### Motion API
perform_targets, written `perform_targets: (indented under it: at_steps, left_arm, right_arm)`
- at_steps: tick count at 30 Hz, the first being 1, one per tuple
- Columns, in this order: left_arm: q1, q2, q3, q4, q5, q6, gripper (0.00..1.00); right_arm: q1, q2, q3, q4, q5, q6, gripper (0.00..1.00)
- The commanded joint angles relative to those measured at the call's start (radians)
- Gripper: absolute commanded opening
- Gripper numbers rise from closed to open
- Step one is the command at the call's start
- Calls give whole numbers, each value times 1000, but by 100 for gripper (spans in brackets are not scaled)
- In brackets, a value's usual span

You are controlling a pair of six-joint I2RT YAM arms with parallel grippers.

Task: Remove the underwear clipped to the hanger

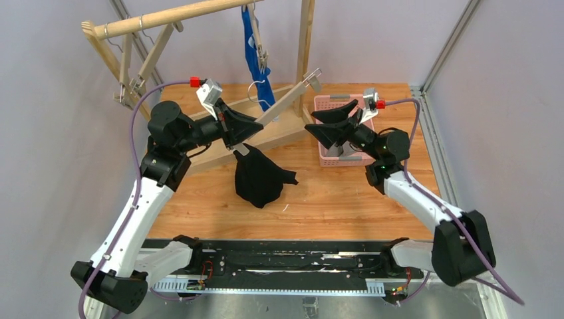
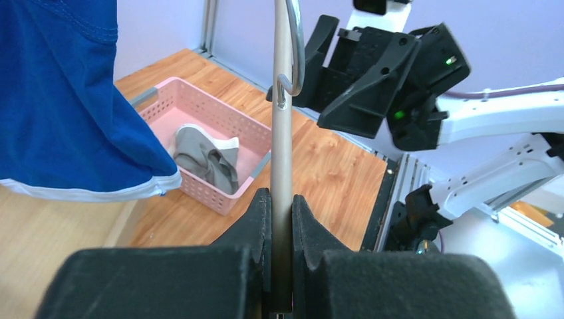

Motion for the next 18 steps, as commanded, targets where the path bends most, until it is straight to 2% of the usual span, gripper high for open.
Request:
perform_targets:
  at_steps: [1, 3, 8, 18]
  left_arm:
    - [-14, -46, -32, 224, -15, -117, 0]
    - [-17, -54, -50, 251, -20, -135, 0]
    - [-30, -50, -85, 315, -1, -184, 0]
    - [-51, -48, -148, 367, -35, -206, 0]
  right_arm:
    - [15, 132, 49, 501, 17, 285, 63]
    - [25, 190, 110, 523, 17, 330, 62]
    - [84, 258, 202, 515, 31, 285, 63]
    - [124, 308, 250, 520, 43, 271, 63]
